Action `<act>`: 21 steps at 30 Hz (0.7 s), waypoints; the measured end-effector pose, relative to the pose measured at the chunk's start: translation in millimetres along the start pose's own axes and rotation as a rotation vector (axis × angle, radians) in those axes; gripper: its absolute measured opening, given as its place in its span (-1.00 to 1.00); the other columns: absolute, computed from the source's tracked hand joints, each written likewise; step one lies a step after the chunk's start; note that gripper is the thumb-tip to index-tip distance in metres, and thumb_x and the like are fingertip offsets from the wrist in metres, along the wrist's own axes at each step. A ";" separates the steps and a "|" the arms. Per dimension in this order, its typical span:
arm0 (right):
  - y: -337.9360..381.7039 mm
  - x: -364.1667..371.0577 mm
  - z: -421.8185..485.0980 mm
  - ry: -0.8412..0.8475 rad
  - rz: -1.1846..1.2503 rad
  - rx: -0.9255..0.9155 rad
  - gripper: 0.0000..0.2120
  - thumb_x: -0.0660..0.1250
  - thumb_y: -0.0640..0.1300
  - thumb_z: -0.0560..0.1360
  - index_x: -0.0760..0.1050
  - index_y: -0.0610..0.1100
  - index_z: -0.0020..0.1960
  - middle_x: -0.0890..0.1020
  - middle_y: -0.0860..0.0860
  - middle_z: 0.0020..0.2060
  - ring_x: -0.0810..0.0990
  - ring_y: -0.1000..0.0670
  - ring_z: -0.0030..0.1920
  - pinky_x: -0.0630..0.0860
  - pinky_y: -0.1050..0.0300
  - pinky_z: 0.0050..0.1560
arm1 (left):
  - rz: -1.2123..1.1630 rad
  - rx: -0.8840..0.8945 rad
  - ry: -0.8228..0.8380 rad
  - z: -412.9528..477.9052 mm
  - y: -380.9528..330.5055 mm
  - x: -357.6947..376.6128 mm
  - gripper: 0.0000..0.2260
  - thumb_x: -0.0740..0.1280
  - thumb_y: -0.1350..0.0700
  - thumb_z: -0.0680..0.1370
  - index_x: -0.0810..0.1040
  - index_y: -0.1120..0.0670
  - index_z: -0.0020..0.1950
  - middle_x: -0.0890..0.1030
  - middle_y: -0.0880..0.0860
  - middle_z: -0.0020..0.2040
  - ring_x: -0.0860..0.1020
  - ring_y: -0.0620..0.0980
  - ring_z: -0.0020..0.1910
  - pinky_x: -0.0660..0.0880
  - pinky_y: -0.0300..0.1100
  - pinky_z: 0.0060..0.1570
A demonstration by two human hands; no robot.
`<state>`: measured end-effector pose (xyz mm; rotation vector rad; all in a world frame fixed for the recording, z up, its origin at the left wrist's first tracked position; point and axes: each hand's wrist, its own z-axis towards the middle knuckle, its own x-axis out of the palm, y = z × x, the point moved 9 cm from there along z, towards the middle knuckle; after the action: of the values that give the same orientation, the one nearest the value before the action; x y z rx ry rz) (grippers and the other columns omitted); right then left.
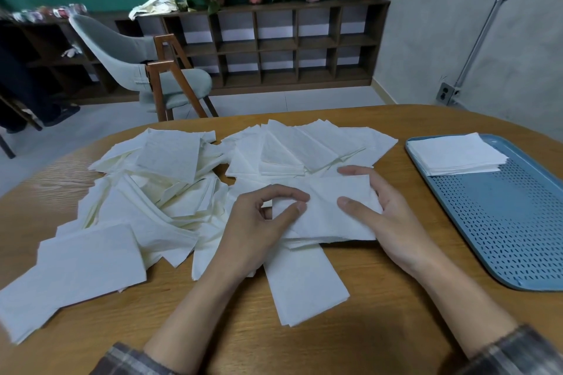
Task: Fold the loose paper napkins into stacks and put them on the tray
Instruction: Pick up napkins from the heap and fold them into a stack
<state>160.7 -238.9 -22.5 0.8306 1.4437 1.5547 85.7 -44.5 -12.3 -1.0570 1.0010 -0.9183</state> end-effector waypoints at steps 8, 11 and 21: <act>3.1 2.1 -0.2 0.011 -0.006 -0.054 -0.31 0.47 -0.15 0.60 0.27 0.38 0.53 0.45 0.27 0.47 0.45 0.19 0.46 0.45 0.07 0.47 | -0.012 -0.066 0.011 -2.5 9.1 6.5 -0.91 0.53 0.18 0.56 0.76 0.03 0.04 0.64 -0.23 -0.35 0.45 -0.23 -0.52 0.36 -0.41 -0.38; 7.3 3.1 -1.3 0.016 -0.034 -0.080 -0.31 0.38 -0.26 0.64 0.26 0.34 0.54 0.49 0.33 0.41 0.50 0.21 0.41 0.52 0.23 0.35 | 0.024 -0.060 0.007 -2.5 9.7 6.7 -0.92 0.52 0.18 0.57 0.76 0.05 0.04 0.61 -0.27 -0.38 0.32 -0.21 -0.60 0.25 -0.47 -0.45; 11.6 7.7 -2.2 0.102 -0.167 -0.121 -0.71 0.36 -0.31 0.63 0.67 -0.01 0.25 0.69 0.21 0.21 0.58 0.20 0.32 0.42 0.39 0.26 | 0.049 -0.066 0.000 -1.4 11.8 3.4 -0.92 0.52 0.15 0.57 0.76 -0.02 0.02 0.66 -0.27 -0.26 0.27 -0.18 -0.56 0.27 -0.44 -0.42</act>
<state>153.8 -232.8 -11.8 0.5530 1.4370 1.5577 86.6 -45.2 -24.6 -1.0836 1.0587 -0.8501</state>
